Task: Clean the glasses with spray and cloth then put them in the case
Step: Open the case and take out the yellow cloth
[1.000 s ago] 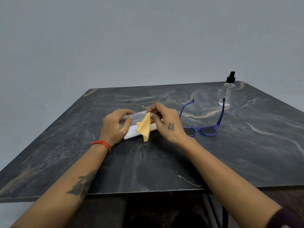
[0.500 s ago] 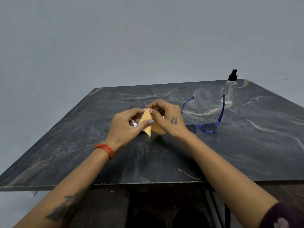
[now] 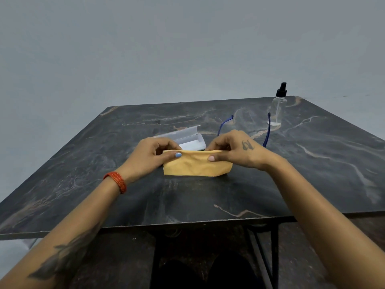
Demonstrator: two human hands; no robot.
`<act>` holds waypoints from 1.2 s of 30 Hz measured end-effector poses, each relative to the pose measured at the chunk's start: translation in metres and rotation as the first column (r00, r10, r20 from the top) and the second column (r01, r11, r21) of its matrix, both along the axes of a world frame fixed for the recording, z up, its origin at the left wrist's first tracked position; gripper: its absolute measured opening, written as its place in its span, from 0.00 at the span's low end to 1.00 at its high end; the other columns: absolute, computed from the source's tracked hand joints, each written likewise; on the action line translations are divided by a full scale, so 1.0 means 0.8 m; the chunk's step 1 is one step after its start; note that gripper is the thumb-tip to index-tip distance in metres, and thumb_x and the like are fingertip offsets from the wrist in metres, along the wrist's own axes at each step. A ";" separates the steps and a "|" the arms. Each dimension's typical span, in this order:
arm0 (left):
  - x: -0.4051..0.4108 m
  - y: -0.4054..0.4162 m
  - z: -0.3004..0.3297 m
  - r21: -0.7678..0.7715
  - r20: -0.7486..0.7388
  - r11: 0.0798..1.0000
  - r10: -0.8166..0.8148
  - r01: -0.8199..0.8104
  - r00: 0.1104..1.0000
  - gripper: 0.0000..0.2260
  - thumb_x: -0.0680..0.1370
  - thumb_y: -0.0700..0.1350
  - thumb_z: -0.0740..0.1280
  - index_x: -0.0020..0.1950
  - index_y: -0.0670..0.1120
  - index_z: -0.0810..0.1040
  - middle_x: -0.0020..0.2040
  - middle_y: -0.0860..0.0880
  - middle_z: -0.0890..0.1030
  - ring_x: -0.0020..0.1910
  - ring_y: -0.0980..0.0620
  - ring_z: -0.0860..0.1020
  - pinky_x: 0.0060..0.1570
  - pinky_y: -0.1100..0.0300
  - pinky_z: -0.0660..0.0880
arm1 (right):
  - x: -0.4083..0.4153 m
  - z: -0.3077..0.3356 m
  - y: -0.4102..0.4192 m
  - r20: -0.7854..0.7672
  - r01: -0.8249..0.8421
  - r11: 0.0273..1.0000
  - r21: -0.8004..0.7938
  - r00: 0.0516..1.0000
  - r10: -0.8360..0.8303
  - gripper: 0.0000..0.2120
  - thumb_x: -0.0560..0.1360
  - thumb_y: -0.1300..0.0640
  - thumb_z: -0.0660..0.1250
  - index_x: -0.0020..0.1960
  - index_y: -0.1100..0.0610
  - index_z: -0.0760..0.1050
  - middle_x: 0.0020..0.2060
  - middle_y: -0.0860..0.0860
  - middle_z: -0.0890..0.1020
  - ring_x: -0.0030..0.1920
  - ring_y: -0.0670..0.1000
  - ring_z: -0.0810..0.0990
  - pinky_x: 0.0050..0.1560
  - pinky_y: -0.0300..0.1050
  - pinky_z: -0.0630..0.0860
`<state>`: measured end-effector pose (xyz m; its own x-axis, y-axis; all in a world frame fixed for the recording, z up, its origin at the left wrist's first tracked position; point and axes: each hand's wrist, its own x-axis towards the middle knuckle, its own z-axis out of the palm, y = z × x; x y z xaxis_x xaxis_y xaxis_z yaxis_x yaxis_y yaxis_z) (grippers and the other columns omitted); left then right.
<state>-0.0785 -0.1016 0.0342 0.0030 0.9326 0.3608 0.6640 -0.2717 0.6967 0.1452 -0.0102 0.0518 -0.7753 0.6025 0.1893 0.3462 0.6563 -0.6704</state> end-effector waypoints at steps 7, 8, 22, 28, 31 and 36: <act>0.020 0.007 0.000 0.287 -0.119 0.956 0.096 -0.058 0.988 0.07 0.71 0.36 0.71 0.46 0.46 0.83 0.41 0.52 0.83 0.42 0.56 0.79 0.42 0.69 0.75 | 0.022 -0.001 0.006 -0.115 0.174 0.942 0.289 0.983 -0.146 0.07 0.70 0.64 0.72 0.43 0.54 0.83 0.36 0.46 0.82 0.39 0.46 0.79 0.41 0.35 0.72; 0.023 0.007 -0.001 0.351 -0.145 0.936 0.092 -0.036 0.985 0.07 0.71 0.35 0.71 0.45 0.45 0.83 0.41 0.52 0.83 0.42 0.57 0.80 0.42 0.70 0.75 | 0.024 -0.005 0.005 -0.151 0.196 0.912 0.360 0.977 -0.151 0.08 0.69 0.65 0.72 0.43 0.53 0.83 0.35 0.46 0.82 0.37 0.46 0.79 0.40 0.35 0.72; 0.032 -0.017 -0.035 0.015 -0.085 0.997 -0.073 0.074 0.994 0.10 0.68 0.55 0.71 0.45 0.52 0.84 0.41 0.57 0.84 0.42 0.58 0.80 0.41 0.66 0.75 | 0.065 -0.037 -0.013 0.088 0.040 0.993 0.114 0.995 -0.050 0.06 0.71 0.53 0.72 0.48 0.47 0.83 0.42 0.44 0.84 0.45 0.42 0.80 0.46 0.38 0.75; 0.031 -0.012 -0.036 -0.109 0.045 0.993 0.057 -0.052 0.997 0.04 0.72 0.45 0.71 0.45 0.50 0.84 0.41 0.50 0.84 0.35 0.56 0.79 0.38 0.64 0.75 | 0.053 -0.041 -0.003 0.000 0.163 0.979 0.119 0.986 -0.165 0.04 0.73 0.56 0.70 0.47 0.50 0.82 0.37 0.45 0.82 0.40 0.42 0.78 0.41 0.31 0.70; 0.034 -0.009 -0.037 -0.140 0.037 0.986 0.102 -0.096 0.994 0.03 0.71 0.43 0.72 0.44 0.49 0.84 0.40 0.49 0.84 0.31 0.58 0.75 0.34 0.70 0.72 | 0.047 -0.047 0.003 -0.016 0.228 0.968 0.103 0.974 -0.227 0.03 0.72 0.56 0.72 0.45 0.50 0.80 0.38 0.48 0.82 0.42 0.45 0.79 0.45 0.36 0.73; 0.038 -0.009 -0.038 -0.071 -0.129 0.986 0.138 -0.148 0.982 0.07 0.70 0.42 0.73 0.47 0.50 0.82 0.44 0.52 0.82 0.39 0.56 0.77 0.41 0.69 0.72 | 0.046 -0.055 0.003 0.018 0.268 0.944 0.192 0.961 -0.276 0.02 0.71 0.53 0.72 0.43 0.48 0.80 0.37 0.43 0.80 0.41 0.42 0.77 0.43 0.36 0.71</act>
<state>-0.0477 -0.1087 0.0041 -0.0927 0.9524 0.2903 0.7740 -0.1145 0.6227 0.1817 -0.0079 0.0074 -0.5971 0.7490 0.2872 0.5555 0.6444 -0.5255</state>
